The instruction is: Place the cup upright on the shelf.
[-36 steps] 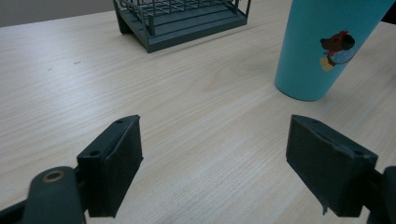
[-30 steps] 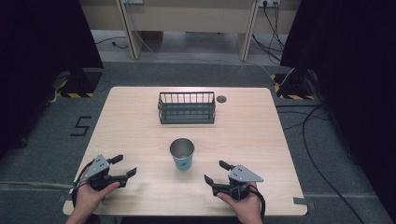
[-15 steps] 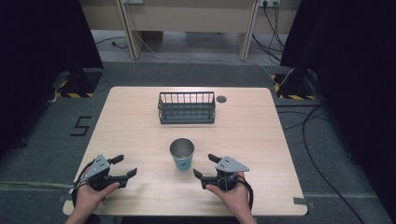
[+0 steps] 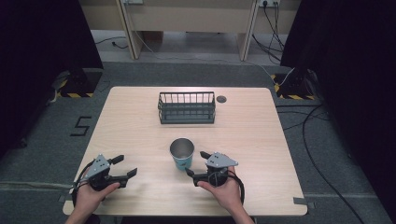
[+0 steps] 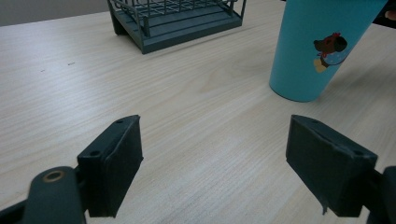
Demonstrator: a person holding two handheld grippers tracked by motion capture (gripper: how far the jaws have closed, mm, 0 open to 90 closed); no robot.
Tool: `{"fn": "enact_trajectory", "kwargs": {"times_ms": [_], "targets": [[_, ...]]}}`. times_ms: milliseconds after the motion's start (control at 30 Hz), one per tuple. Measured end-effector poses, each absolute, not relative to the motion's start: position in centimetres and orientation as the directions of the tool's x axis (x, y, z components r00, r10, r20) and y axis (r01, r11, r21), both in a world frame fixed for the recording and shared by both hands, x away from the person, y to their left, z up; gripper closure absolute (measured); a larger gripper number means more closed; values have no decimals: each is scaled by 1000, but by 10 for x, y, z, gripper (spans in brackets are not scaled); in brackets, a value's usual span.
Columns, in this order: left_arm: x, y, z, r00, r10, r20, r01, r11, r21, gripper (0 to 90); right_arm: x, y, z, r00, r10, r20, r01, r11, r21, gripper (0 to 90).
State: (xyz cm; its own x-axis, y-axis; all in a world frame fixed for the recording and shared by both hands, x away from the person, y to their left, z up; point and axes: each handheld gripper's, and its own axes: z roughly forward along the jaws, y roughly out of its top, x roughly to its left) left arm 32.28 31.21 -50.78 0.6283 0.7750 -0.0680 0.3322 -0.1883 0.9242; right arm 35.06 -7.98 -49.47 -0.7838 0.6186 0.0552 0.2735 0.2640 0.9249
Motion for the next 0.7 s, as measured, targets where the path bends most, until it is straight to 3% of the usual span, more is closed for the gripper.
{"fn": "enact_trajectory", "kwargs": {"times_ms": [700], "targets": [[323, 312, -508, 633, 771, -71, 334, -189, 924, 184, 375, -48, -502, -780, 624, 48, 281, 282, 917, 156]]}}
